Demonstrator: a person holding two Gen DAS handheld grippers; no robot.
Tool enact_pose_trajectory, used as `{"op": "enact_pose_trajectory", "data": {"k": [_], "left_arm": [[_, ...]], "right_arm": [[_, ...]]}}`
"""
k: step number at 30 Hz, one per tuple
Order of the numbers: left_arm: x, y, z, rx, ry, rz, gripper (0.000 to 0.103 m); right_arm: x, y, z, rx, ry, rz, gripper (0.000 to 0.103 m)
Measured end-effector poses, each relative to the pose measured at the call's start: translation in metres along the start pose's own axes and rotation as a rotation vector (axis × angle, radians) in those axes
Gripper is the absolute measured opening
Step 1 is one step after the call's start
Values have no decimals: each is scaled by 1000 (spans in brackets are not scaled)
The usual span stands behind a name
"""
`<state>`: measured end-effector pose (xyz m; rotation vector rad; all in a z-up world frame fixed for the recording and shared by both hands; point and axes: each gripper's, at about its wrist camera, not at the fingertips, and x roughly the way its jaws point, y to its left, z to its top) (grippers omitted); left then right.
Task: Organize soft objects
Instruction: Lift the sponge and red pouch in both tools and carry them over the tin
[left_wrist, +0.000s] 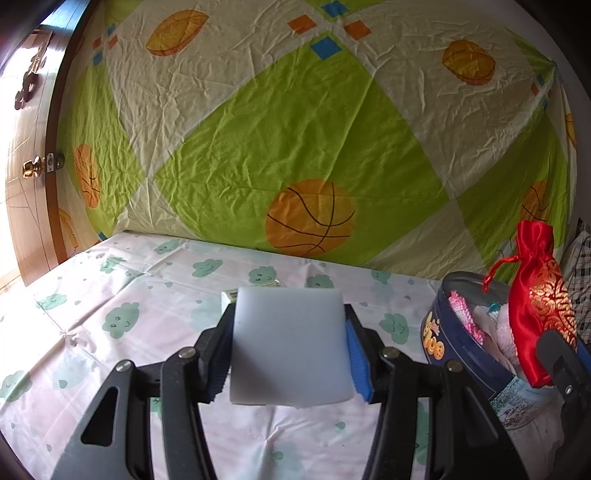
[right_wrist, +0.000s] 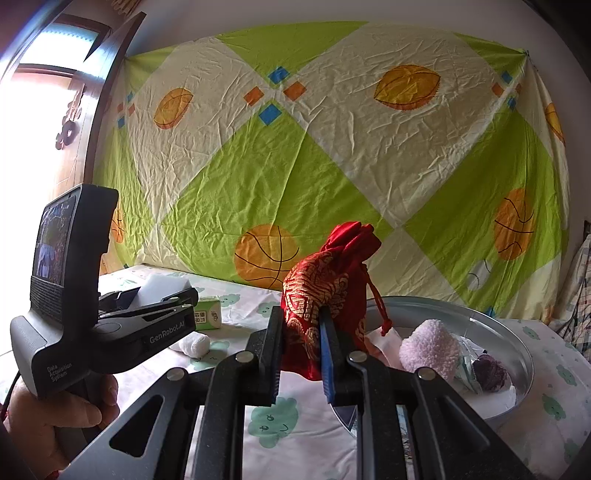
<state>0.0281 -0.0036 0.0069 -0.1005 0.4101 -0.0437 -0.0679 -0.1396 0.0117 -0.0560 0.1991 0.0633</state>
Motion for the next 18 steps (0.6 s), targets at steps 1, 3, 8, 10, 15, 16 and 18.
{"op": "enact_pose_trajectory", "data": {"k": [1,3,8,10,15,16,18], "left_arm": [[-1,-3,-1,2,1,-2,53],[-2,-8,-2,4,2,-9,53],[-5,-23,-3,8,8,-30,53],[-6,-30,-3,12,8,-40,53],[-8,-49,-5,30,14,-65,53],[-9,-53,-5,33,14,-70,53],[-10,-60,-5,37,12,-78,53]], "right_arm": [[-1,-2,0,0,-2,-3,20],[-4,-6,0,0,-6,-9,20],[-12,-15,0,-2,-25,-29,20],[-16,-18,-1,-8,-40,-47,20],[-26,-26,0,-39,-84,-99,20],[-27,-29,0,-39,-86,-102,20],[-28,-34,0,-36,-88,-111,20]]}}
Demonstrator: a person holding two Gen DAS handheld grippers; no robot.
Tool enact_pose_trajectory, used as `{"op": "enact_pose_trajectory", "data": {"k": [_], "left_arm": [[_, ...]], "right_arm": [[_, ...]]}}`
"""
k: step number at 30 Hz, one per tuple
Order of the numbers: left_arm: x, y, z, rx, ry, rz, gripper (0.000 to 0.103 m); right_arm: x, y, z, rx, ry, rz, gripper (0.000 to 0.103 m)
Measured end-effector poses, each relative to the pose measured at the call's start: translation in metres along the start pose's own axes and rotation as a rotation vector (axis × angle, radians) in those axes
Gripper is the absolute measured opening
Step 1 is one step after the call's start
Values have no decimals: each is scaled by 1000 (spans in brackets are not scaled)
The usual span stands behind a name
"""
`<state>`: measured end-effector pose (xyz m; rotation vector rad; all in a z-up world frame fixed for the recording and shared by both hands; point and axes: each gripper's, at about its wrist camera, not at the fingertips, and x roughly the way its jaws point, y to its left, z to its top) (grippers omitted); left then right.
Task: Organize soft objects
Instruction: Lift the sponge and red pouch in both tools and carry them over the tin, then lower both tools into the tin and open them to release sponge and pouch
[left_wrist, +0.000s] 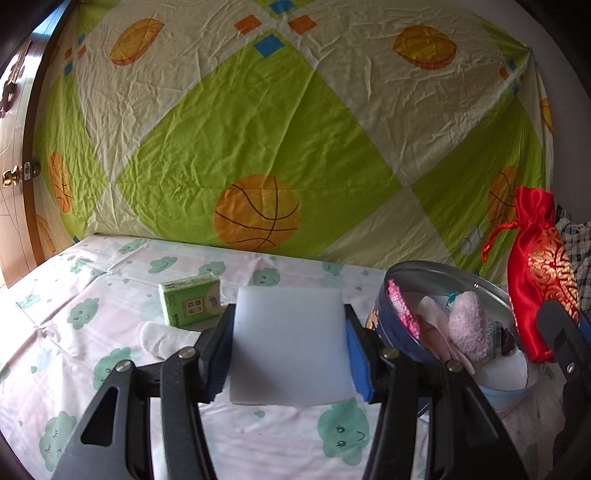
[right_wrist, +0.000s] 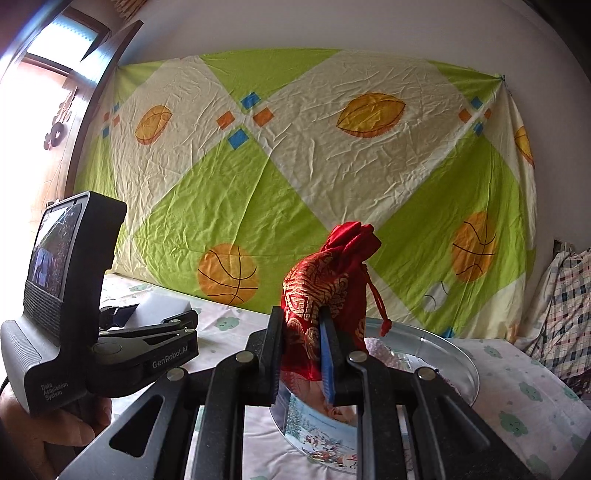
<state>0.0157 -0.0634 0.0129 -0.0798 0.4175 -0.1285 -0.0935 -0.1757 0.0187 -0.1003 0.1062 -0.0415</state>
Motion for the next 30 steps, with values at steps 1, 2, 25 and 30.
{"op": "enact_pose_trajectory", "data": {"k": [1,2,25,30], "left_arm": [[0,-3,0,1,0,-5,53],[-1,-6,1,1,0,-10,53],[2,-81,7,64,2,-110,53],[6,-100,8,85,4,-132,53]], "right_arm": [[0,-3,0,2,0,-5,20],[0,-7,0,5,0,-9,20],[3,-92,-7,25,2,-174,20],[8,-114,-9,41,15,-211,20]]}}
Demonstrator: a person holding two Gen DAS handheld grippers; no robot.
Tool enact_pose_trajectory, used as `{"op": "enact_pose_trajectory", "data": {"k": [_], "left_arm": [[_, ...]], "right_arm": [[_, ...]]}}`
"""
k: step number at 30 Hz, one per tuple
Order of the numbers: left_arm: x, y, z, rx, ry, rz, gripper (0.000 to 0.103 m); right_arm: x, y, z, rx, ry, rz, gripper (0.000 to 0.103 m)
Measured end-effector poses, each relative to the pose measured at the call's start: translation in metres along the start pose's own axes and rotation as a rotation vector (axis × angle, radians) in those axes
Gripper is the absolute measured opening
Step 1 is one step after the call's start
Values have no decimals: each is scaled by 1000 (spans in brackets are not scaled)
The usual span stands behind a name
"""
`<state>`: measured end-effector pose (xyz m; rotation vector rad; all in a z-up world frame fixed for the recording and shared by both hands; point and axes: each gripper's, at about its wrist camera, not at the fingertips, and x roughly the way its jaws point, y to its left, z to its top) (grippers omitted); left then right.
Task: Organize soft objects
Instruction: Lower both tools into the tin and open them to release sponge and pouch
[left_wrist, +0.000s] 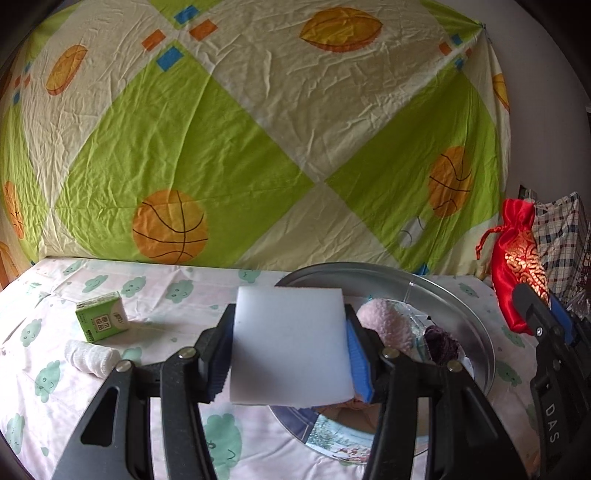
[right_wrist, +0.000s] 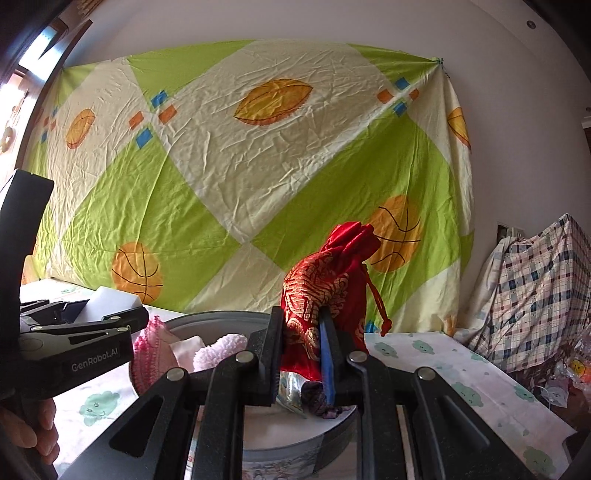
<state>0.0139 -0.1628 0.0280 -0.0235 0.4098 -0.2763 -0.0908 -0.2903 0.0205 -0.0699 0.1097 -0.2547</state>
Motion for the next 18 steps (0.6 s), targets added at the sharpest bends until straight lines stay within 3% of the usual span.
{"op": "enact_pose_trajectory", "data": {"k": [18], "left_arm": [[25,-54,3,40,30,-61,53]], "right_arm": [[32,-43,-3,-6,41,-119,20]]}}
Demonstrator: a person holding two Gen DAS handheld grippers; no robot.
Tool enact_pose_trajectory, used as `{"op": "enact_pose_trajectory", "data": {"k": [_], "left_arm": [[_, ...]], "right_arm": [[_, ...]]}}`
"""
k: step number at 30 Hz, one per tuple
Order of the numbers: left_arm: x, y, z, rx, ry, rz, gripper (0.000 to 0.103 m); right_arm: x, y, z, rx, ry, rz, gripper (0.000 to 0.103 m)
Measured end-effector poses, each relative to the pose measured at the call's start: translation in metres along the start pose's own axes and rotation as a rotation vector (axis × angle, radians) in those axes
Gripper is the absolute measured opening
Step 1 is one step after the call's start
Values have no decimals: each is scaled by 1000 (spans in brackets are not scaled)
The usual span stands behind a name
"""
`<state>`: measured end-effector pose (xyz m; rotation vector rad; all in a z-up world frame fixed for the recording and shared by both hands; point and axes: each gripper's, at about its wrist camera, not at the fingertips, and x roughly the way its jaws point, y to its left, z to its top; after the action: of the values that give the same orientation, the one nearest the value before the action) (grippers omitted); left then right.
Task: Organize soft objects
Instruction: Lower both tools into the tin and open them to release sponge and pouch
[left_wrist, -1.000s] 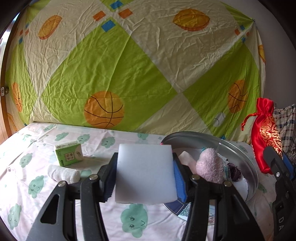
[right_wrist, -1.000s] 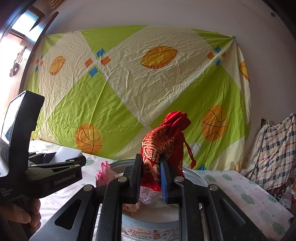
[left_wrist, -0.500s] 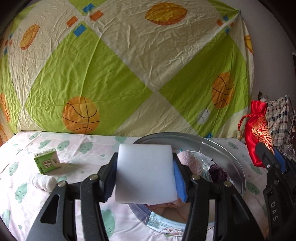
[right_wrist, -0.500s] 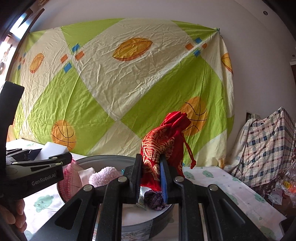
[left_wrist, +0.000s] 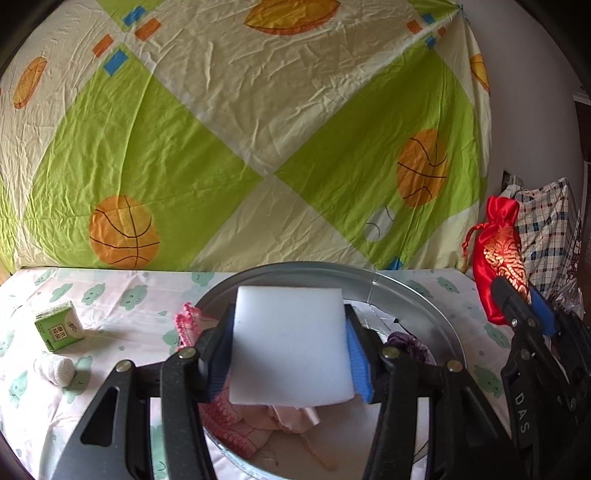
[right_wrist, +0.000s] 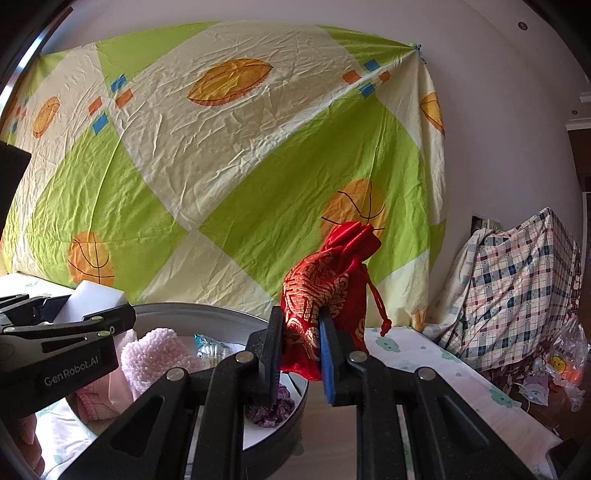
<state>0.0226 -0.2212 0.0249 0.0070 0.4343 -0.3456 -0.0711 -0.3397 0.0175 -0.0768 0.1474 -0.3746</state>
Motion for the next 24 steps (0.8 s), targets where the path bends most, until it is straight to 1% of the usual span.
{"op": "enact_pose_trajectory", "data": {"k": [3,7,11,24], "left_arm": [[5,-4,-3,8,15,-6,53],[11,-3,-5,13,28,2,53],[15,1,-6,3,44,9,53],[22,1,-9,24,87,23,53]], "right_arm": [[5,-1,-1,-22,3,-15,20],[11,-5,-1,-16,21,-14,20],[18,-3,-2,-25,49,0,20],[31,9,-6,-48,110,56,20]]}}
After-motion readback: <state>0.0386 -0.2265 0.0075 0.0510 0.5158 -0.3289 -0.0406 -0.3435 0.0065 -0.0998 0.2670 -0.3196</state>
